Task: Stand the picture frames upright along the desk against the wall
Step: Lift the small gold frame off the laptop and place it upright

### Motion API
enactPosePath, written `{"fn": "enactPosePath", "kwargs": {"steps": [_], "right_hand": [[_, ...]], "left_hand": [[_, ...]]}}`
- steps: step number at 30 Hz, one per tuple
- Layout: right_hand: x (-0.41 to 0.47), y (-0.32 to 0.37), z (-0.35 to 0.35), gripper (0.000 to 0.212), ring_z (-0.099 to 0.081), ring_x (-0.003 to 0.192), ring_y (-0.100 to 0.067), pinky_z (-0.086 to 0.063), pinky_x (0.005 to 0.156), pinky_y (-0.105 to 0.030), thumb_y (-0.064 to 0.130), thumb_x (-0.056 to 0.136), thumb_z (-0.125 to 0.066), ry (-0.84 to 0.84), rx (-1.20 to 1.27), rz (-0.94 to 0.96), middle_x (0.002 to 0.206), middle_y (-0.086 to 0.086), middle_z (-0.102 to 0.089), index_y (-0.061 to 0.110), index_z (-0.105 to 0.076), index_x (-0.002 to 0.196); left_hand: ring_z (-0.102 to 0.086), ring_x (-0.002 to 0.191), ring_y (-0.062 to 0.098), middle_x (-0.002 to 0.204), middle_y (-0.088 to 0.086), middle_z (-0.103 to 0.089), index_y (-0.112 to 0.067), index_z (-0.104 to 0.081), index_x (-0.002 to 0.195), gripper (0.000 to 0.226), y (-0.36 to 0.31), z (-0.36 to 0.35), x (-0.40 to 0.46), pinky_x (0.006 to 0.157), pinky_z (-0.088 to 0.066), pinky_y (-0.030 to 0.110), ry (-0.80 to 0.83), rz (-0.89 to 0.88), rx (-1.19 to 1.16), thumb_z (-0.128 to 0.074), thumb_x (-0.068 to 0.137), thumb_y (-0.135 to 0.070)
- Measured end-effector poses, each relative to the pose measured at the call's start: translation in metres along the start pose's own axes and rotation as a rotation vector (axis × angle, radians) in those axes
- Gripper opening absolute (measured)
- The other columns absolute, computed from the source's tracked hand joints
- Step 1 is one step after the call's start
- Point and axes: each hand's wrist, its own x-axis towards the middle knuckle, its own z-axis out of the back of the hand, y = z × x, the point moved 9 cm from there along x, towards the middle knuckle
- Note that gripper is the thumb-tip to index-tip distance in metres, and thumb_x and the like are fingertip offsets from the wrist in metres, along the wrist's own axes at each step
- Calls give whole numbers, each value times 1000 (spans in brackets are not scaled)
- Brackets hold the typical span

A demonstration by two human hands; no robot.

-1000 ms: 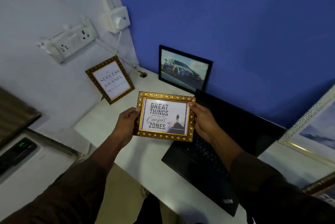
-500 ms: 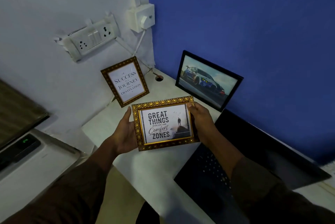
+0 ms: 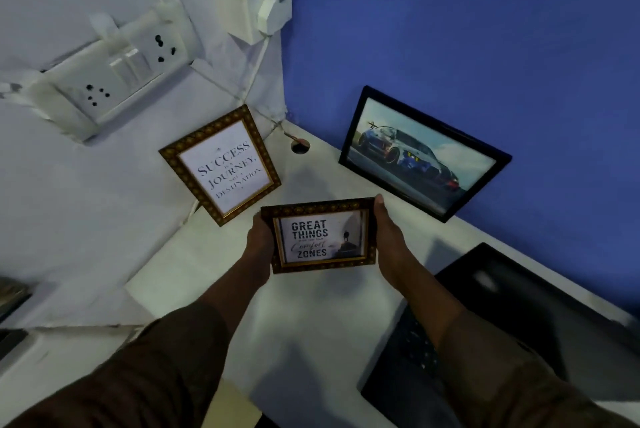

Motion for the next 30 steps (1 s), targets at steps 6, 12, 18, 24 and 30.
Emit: {"fn": "enactPosePath", "kwargs": {"steps": [6, 12, 18, 24, 30], "right_hand": [[33, 0, -8, 44, -61, 77, -5, -49, 48, -8, 55, 103, -34, -73, 129, -29, 85, 6, -66, 22, -63, 99], [41, -23, -10, 38, -63, 84, -11, -47, 83, -25, 45, 105, -40, -136, 175, -46, 90, 0, -69, 21, -66, 91], [30, -40, -3, 41, -59, 81, -11, -35, 111, -37, 41, 105, -38, -208, 117, -39, 82, -1, -65, 16, -62, 84], [16, -33, -8, 59, -60, 88, -2, -42, 75, -15, 46, 106, -31, -178, -17, 5, 100, 2, -65, 1, -58, 133], [3, -44, 6, 51, -51, 129, -17, -31, 106, -32, 62, 101, -32, -225, -66, 75, 136, 3, -57, 26, -53, 132]], "left_hand": [[-72, 53, 4, 59, -14, -75, -35, -58, 91, 38, -29, -9, 25, 66, -52, 37, 106, -77, -143, -26, 105, -50], [-77, 79, 13, 86, -8, -81, -34, -64, 103, 40, -11, 0, 58, 73, -58, 39, 140, -48, -79, -30, 102, -54], [-71, 96, 25, 90, 0, -80, -23, -65, 118, 57, 26, 13, 62, 111, -41, 50, 148, 28, -23, -28, 99, -62], [-68, 91, 18, 100, 0, -76, -12, -59, 133, 70, 27, 14, 48, 109, -42, 44, 141, 52, 1, -22, 100, -61], [-56, 120, 26, 135, 14, -61, -14, -56, 128, 59, 23, 36, 31, 109, -36, 41, 80, 21, -10, -26, 101, -58]]}}
